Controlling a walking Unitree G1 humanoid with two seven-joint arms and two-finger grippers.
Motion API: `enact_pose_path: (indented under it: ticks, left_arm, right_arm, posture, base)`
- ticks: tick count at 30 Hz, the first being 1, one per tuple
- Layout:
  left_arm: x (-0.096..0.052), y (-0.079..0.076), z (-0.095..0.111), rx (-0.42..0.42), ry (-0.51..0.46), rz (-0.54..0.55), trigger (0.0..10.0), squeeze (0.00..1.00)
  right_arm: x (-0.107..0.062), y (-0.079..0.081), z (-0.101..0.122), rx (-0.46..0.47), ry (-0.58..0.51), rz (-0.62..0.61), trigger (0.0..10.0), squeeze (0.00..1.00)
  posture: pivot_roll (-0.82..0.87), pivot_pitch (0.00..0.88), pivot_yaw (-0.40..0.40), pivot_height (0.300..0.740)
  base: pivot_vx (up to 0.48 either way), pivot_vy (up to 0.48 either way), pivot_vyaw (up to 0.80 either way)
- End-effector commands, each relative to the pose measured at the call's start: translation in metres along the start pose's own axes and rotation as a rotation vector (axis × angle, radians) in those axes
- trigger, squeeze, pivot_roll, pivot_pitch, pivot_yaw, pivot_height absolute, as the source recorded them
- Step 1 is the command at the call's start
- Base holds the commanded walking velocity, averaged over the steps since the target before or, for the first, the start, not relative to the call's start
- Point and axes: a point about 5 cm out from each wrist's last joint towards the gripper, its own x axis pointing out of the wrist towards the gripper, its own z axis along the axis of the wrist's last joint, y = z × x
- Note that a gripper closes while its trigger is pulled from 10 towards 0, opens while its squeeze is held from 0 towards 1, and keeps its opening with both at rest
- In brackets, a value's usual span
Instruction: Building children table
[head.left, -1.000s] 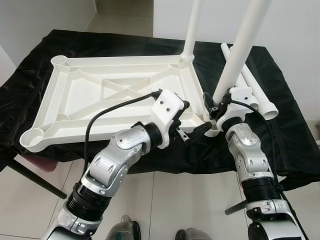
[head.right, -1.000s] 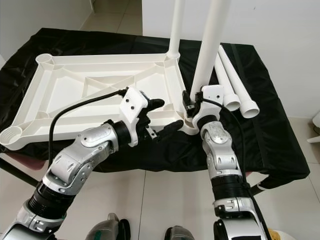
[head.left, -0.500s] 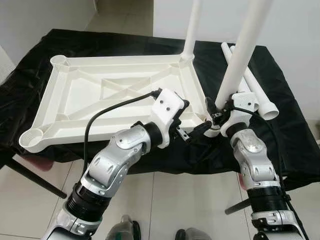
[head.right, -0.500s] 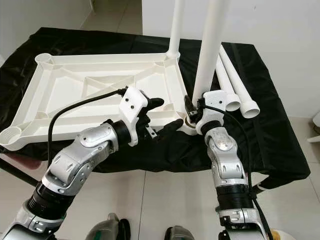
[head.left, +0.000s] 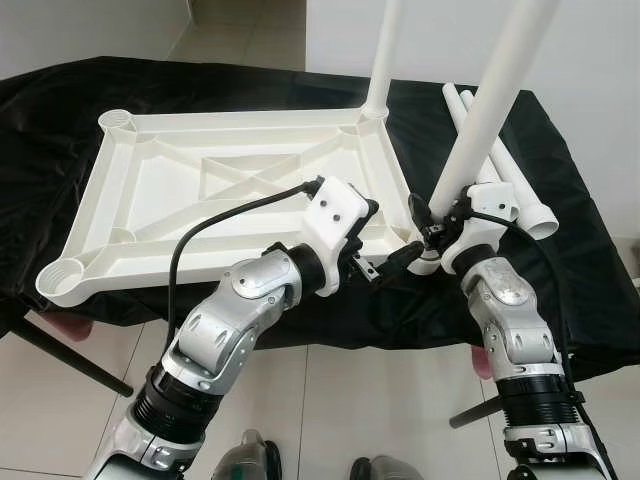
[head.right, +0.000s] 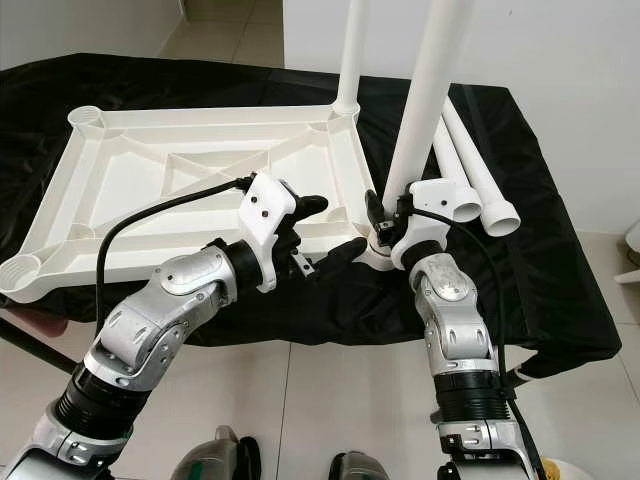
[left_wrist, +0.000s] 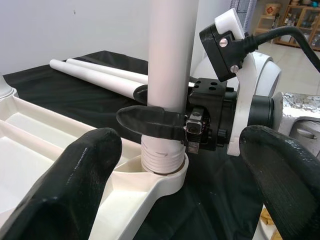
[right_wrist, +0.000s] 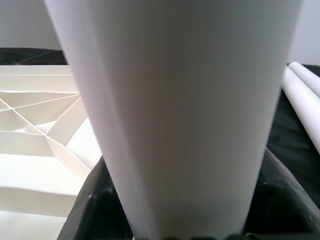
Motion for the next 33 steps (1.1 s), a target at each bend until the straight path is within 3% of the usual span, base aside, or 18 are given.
enact_pose_path:
  ticks: [1, 11, 19, 33]
  left_arm:
    - [0.001, -0.003, 0.003, 0.010, -0.002, -0.032, 10.0, 0.00]
    - [0.001, -0.004, 0.003, 0.007, -0.009, -0.034, 10.0, 0.00]
    - [0.001, -0.003, 0.003, 0.009, -0.008, -0.038, 10.0, 0.00]
    - [0.003, -0.002, 0.004, 0.008, -0.017, -0.037, 10.0, 0.00]
  right_arm:
    - [0.000, 0.000, 0.000, 0.020, 0.006, 0.000, 10.0, 0.00]
    - [-0.012, -0.007, -0.003, 0.030, 0.030, -0.034, 10.0, 0.00]
    - [-0.019, 0.002, -0.001, 0.006, 0.025, 0.047, 10.0, 0.00]
    - [-0.019, -0.002, -0.006, 0.020, 0.067, 0.035, 10.0, 0.00]
  posture:
    - [0.04, 0.105, 0.003, 0.740]
    - [0.02, 0.118, 0.002, 0.740]
    - [0.02, 0.126, 0.001, 0.740]
    - [0.01, 0.133, -0.001, 0.740]
  base:
    - [0.000, 0.000, 0.00]
    - [0.000, 0.000, 0.00]
    - [0.000, 0.000, 0.00]
    - [0.000, 0.000, 0.00]
